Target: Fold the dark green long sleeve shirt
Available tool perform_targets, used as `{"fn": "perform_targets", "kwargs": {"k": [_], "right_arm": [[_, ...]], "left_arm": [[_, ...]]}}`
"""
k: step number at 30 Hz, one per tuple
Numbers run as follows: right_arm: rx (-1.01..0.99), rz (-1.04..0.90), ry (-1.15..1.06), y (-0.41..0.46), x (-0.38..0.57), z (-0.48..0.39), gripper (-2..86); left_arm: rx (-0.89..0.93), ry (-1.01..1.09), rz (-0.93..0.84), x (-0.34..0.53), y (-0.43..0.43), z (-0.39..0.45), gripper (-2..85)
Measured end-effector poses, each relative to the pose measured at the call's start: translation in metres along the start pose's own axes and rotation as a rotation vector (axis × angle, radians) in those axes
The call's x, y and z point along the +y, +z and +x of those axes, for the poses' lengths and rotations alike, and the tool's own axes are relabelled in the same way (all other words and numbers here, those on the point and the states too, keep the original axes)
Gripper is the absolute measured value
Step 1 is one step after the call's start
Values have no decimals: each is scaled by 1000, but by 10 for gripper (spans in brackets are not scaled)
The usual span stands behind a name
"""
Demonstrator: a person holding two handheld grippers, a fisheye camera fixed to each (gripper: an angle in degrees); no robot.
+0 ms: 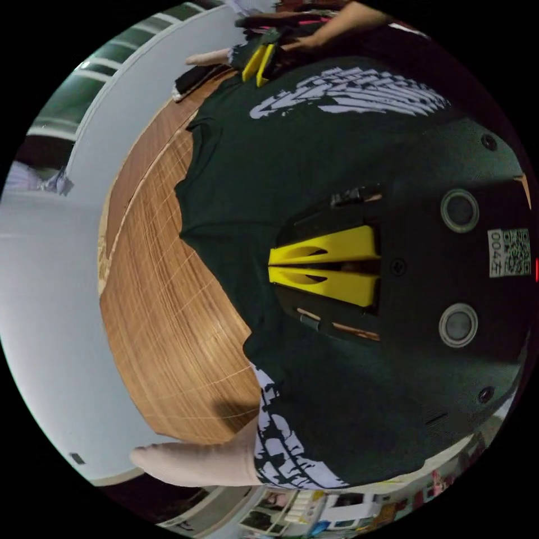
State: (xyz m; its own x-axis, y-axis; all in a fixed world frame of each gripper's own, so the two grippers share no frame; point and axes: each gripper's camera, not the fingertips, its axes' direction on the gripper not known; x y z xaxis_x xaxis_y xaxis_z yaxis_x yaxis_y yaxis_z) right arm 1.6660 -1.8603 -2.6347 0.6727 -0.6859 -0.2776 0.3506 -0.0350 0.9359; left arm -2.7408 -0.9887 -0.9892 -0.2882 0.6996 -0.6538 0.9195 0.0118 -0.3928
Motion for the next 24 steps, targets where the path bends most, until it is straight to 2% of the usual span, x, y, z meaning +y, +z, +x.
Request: {"fn": "perform_targets", "kwargs": {"k": [2,4,7,19,22,24], "right_arm": [[-1,0,0,-2,-1,-1,184],[-1,0,0,-5,-1,-4,184],[-3,0,1,-9,-3,-6,184],[3,-57,29,-37,-20,-15,176],[-71,17,40,-56,-18,-12,154],[-81,-62,56,-43,-15,-9,130]], "left_arm": [[-21,18,41,7,-20,17,2],[92,72,84,19,-36,46,3],[66,140,35,28,-19,75,8],[18,167,71,55,-3,80,25],[-6,178,75,60,-4,83,27],[3,174,74,62,-4,81,28]]}}
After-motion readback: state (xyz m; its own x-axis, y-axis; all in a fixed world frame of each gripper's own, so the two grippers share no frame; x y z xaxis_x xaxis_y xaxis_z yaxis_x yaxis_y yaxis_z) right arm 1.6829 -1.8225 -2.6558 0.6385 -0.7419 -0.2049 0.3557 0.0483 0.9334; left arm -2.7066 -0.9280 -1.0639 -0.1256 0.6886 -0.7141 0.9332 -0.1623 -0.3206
